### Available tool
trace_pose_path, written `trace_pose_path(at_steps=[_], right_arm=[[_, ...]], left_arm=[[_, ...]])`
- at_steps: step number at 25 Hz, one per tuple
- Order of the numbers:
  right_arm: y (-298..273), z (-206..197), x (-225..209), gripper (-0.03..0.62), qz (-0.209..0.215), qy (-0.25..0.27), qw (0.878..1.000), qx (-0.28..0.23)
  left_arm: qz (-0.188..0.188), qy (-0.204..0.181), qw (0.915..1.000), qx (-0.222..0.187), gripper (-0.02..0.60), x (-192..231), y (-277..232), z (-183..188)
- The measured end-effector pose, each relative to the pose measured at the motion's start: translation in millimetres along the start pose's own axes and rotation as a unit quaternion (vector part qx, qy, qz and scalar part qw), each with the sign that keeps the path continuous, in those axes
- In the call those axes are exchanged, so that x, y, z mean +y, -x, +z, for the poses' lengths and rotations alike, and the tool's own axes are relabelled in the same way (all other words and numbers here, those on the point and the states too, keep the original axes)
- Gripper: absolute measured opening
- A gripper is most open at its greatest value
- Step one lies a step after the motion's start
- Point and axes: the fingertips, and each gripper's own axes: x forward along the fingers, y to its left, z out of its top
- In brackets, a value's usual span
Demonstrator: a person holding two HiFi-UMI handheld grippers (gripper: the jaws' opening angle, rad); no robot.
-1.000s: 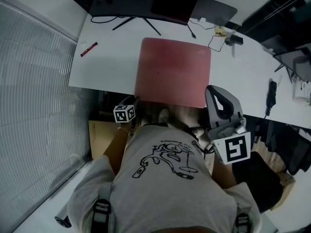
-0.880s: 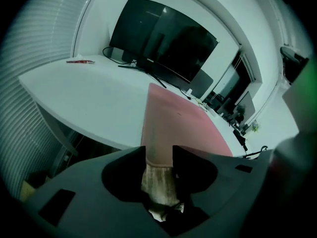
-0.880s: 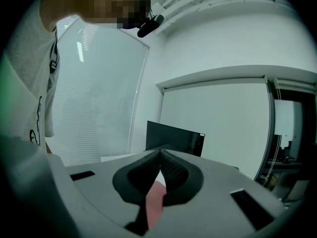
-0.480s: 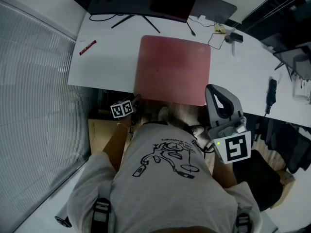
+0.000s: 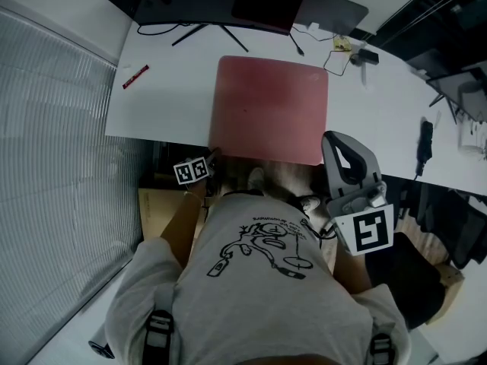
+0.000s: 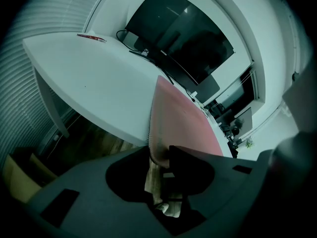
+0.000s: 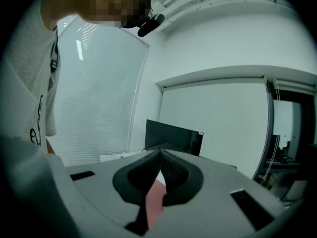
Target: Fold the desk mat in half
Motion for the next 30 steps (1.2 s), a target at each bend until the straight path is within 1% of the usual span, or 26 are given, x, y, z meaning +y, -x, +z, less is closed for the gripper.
trace_pose_path(at_steps=[2,4,5,11,16,21,30], right_arm=[[0,-1,0,0.008,0.000,-0.001,1.000,0.001],[1,-1,-1,0.008,0.000,-0.002,1.000,0.000],[1,-1,-1,0.009,-0.001,-0.002,1.000,0.000],[3,-1,-2,0.009,-0.004,-0.005,1.000,-0.002],[9,-3,-5,0.009,-0.008,-0.006,1.000,-0.001],[13,-2,-6,0.009,-0.011,-0.007,1.000,-0.001],[16,-4,-4,0.009,-0.007,-0.009,1.000,-0.003]], left_arm=[[0.001,-0.002,1.0000,-0.002,0.113,0,2,1],[0.001,-0.004,1.0000,-0.006,0.043,-1,6,3],[0.001,-0.007,1.0000,-0.007,0.037,-2,7,3],[0.008,-0.024,0.9996,-0.008,0.034,-8,11,6],[0.021,-0.064,0.9977,-0.013,0.034,-14,16,13],[0.019,-0.085,0.9961,-0.014,0.032,-23,18,13],[0.009,-0.147,0.9891,-0.010,0.032,-49,19,15]])
